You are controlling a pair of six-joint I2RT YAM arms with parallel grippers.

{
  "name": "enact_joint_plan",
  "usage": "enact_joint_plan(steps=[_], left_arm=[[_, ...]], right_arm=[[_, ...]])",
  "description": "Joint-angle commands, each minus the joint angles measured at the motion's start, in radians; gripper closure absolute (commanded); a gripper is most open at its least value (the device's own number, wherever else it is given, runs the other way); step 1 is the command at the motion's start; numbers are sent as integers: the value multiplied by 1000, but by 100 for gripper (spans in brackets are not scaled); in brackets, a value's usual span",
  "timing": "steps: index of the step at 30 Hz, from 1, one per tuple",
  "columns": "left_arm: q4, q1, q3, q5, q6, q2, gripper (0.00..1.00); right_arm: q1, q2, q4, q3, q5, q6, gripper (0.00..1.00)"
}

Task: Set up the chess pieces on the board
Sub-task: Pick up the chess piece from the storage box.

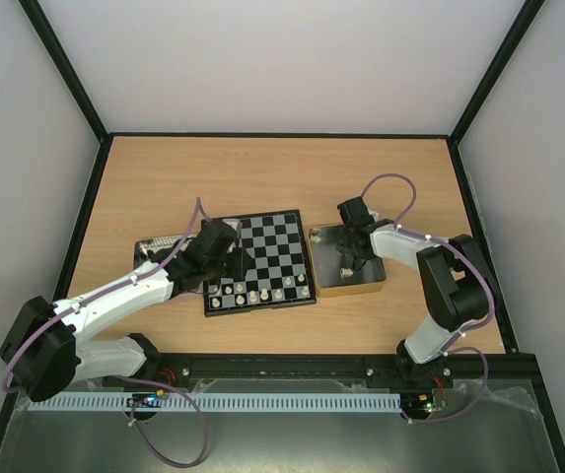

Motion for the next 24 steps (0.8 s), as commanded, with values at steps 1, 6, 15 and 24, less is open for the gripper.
enact_joint_plan(steps=[1, 6, 15, 24], left_arm=[[13, 4, -16, 5, 4, 8, 63], [17, 4, -14, 7, 2, 12, 63], [20, 5, -13, 10, -2, 8, 62], [23, 4, -12, 15, 1, 10, 62]], right_arm=[[-3, 33, -73, 10, 79, 41, 64], [-1, 45, -99, 22, 110, 56, 73], [4, -5, -107, -17, 76, 75, 66], [25, -17, -98, -35, 70, 95, 87]])
